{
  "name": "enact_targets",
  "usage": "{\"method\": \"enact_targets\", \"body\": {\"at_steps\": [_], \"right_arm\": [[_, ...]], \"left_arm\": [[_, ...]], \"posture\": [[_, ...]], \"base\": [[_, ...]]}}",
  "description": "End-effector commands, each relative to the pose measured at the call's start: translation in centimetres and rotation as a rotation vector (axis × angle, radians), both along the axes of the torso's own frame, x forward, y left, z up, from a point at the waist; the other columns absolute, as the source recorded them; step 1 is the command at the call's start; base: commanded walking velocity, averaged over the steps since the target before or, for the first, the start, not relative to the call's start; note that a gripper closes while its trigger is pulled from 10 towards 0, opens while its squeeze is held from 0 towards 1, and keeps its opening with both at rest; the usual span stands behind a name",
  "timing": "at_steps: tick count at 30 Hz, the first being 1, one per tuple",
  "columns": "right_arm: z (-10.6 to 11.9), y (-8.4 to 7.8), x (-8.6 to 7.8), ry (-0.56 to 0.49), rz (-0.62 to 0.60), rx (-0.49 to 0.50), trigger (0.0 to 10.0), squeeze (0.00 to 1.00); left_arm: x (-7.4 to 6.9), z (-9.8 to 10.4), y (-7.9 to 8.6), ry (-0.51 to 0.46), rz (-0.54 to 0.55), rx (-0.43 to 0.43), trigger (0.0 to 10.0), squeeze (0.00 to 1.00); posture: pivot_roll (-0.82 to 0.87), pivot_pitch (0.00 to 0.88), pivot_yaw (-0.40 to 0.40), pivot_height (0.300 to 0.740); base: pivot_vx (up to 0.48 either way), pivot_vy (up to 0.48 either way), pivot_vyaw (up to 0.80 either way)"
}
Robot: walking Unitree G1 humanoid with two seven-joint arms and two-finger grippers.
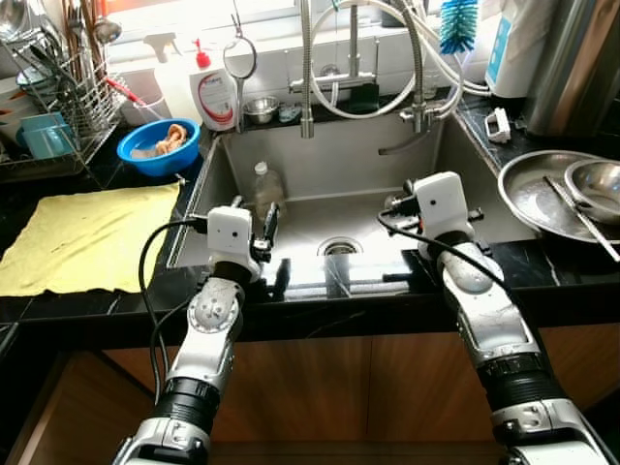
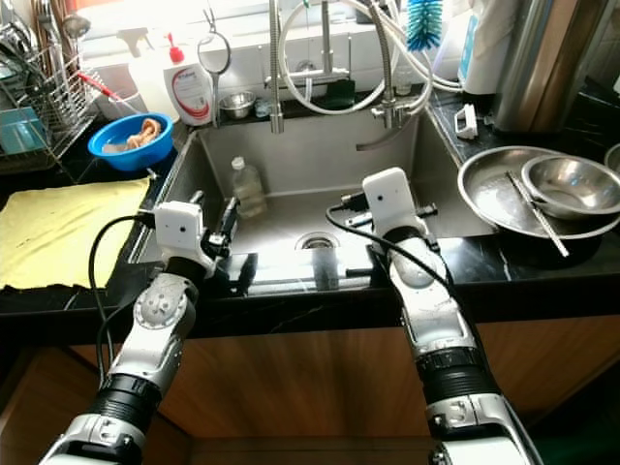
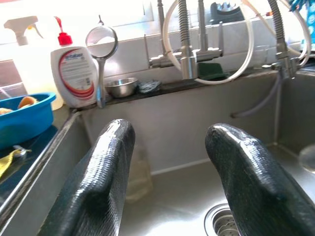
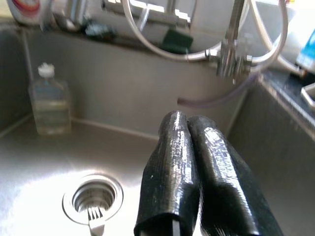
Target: Kitchen organization
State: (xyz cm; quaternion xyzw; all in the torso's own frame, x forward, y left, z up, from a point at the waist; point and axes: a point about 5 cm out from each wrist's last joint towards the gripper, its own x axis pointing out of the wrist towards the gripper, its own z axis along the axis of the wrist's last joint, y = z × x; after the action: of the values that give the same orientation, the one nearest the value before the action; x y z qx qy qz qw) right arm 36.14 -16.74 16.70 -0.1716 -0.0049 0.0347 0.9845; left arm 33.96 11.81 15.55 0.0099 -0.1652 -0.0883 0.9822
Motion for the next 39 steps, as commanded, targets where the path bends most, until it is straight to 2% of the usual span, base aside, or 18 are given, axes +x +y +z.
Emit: {"method": "enact_targets", "body": {"at_steps": [1, 10, 17, 18, 21, 22, 27, 28, 30, 31, 37, 39], "right_arm": [[0.4, 0.5, 0.3, 0.003, 0.01, 0.009, 10.0, 0.0], [0.2, 0.1, 0.2, 0.006, 0.003, 0.005, 10.0, 0.0], [0.0, 0.2, 0.1, 0.012, -0.003, 0.016, 10.0, 0.0], [0.1, 0.2, 0.1, 0.005, -0.009, 0.026, 10.0, 0.06], [0.1, 0.3, 0.1, 0.0, -0.014, 0.033, 10.0, 0.06], [0.3, 0.2, 0.1, -0.008, -0.023, 0.037, 10.0, 0.81], [0.5, -0.1, 0.1, -0.017, -0.043, 0.034, 10.0, 0.8], [0.3, -0.2, 0.1, -0.013, -0.044, 0.027, 10.0, 0.49], [0.3, -0.2, 0.1, -0.012, -0.045, 0.026, 10.0, 0.49], [0.2, -0.2, 0.1, -0.014, -0.049, 0.027, 10.0, 0.0], [0.4, -0.1, -0.4, -0.063, -0.067, 0.049, 10.0, 0.0], [1.1, -1.1, -1.6, -0.149, -0.162, 0.03, 10.0, 0.0]], "left_arm": [[0.2, -0.1, 0.6, 0.01, 0.026, 0.012, 10.0, 0.0], [-0.1, -0.6, -0.1, 0.034, -0.004, 0.003, 10.0, 0.0], [-0.2, -1.0, 0.0, 0.048, -0.004, 0.007, 10.0, 0.0], [-0.2, -1.1, 0.0, 0.05, -0.007, 0.008, 10.0, 0.0], [-0.2, -1.1, -0.1, 0.051, -0.009, 0.009, 10.0, 0.0], [-0.2, -1.1, -0.2, 0.051, -0.012, 0.01, 10.0, 0.0], [-0.2, -1.2, -0.6, 0.052, -0.026, 0.011, 10.0, 0.0], [-0.2, -1.2, -0.8, 0.05, -0.033, 0.011, 10.0, 0.0], [-0.2, -1.1, -0.8, 0.049, -0.035, 0.011, 10.0, 0.0], [-0.2, -1.1, -0.7, 0.049, -0.036, 0.012, 10.0, 0.0], [-0.3, -1.2, -0.7, 0.048, -0.041, 0.018, 10.0, 0.0], [-0.2, -1.1, -1.0, 0.046, -0.05, 0.019, 10.0, 0.0]], "posture": [[-0.28, 0.0, 0.15, 0.74], [-0.28, 0.0, 0.148, 0.74], [-0.28, 0.0, 0.148, 0.74], [-0.28, 0.0, 0.148, 0.74], [-0.28, 0.0, 0.148, 0.74], [-0.29, 0.0, 0.151, 0.74], [-0.29, 0.0, 0.151, 0.74], [-0.29, 0.0, 0.154, 0.74], [-0.29, 0.0, 0.154, 0.74], [-0.29, 0.0, 0.155, 0.74], [-0.29, 0.0, 0.159, 0.74], [-0.29, 0.0, 0.161, 0.74]], "base": [[0.0, 0.0, 0.0], [0.0, 0.0, 0.0], [0.0, 0.0, 0.0], [0.0, 0.0, 0.0], [0.0, 0.0, 0.0], [0.0, 0.0, 0.0], [0.0, 0.0, 0.0], [0.0, 0.0, 0.0], [0.0, 0.0, 0.0], [0.0, 0.0, 0.0], [0.0, 0.0, 0.0], [0.0, 0.0, 0.0]]}}
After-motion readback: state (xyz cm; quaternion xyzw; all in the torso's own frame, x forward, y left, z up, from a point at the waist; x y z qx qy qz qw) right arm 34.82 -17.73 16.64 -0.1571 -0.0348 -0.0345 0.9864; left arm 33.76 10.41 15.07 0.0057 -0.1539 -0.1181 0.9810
